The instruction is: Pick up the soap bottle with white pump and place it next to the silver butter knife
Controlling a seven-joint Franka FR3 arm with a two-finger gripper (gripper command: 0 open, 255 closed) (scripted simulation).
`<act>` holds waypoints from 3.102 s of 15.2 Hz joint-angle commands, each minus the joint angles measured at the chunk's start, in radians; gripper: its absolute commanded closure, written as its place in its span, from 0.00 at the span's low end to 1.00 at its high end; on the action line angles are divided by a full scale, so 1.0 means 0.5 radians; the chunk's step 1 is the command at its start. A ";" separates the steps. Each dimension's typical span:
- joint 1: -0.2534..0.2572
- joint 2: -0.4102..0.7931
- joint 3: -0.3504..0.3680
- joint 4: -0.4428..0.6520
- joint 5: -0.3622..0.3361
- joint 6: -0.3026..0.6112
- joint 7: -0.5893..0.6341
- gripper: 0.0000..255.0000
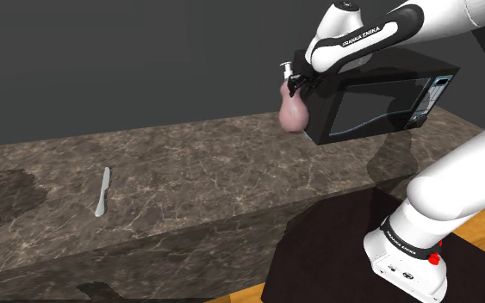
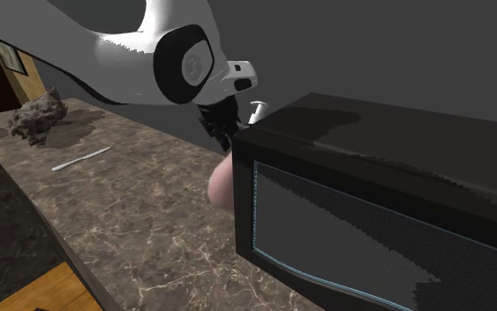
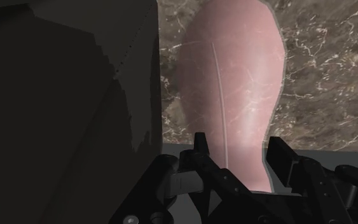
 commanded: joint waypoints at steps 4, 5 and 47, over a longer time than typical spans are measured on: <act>0.007 -0.063 -0.003 0.083 0.021 -0.143 -0.021 1.00; 0.008 -0.074 -0.004 0.101 0.024 -0.171 -0.025 1.00; 0.024 -0.110 -0.008 1.207 0.083 -1.312 -0.115 1.00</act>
